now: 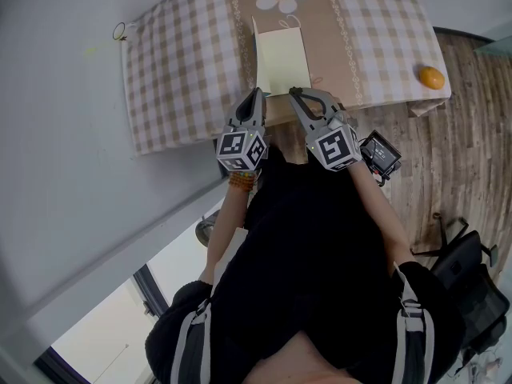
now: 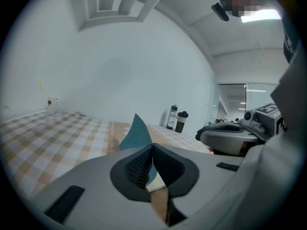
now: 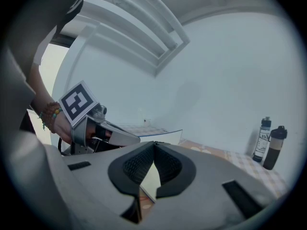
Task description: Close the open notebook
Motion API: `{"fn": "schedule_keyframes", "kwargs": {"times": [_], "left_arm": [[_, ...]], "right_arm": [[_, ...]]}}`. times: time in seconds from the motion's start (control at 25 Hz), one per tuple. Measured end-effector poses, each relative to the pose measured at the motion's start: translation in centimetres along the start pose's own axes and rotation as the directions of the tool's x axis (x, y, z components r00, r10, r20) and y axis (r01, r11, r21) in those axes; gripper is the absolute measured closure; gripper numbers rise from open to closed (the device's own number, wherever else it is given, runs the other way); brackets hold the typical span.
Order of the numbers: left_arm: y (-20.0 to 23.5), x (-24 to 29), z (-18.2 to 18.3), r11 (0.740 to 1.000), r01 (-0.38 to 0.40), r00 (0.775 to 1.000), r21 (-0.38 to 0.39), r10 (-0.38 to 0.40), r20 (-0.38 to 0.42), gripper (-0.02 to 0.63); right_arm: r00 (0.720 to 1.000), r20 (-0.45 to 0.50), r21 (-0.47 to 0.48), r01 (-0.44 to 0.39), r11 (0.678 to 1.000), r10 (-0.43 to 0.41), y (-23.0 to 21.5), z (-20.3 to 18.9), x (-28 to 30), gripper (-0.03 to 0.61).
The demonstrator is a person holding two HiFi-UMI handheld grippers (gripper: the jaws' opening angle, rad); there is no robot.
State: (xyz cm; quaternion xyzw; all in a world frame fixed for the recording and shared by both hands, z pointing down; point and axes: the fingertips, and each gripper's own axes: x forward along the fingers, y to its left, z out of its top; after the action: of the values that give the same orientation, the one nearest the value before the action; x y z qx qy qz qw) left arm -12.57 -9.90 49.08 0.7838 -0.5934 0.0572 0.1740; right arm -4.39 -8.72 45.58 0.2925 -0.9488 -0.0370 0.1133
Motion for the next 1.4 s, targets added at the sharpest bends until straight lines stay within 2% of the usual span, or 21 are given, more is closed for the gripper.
{"fn": "schedule_keyframes", "kwargs": {"times": [0.16, 0.36, 0.56, 1.4], "left_arm": [[1.0, 1.3, -3.1, 1.000, 0.026, 1.000, -0.008, -0.026, 0.005, 0.601], [0.4, -0.1, -1.4, 0.999, 0.048, 0.999, 0.005, -0.048, -0.001, 0.601], [0.0, 3.1, -4.8, 0.998, 0.058, 0.998, -0.015, -0.059, -0.027, 0.601], [-2.2, 5.3, -7.3, 0.992, 0.124, 0.985, -0.003, -0.124, -0.116, 0.601]], "right_arm": [[1.000, -0.012, -0.015, 0.012, 1.000, -0.012, 0.5, -3.0, 1.2, 0.572], [1.000, -0.003, -0.019, 0.031, 0.999, -0.031, 1.2, -0.3, 0.6, 0.572], [1.000, -0.018, -0.015, 0.025, 1.000, -0.025, -0.6, -3.7, 1.3, 0.572], [0.999, -0.031, 0.005, 0.033, 0.999, -0.032, -1.9, -4.2, 1.6, 0.572]]}}
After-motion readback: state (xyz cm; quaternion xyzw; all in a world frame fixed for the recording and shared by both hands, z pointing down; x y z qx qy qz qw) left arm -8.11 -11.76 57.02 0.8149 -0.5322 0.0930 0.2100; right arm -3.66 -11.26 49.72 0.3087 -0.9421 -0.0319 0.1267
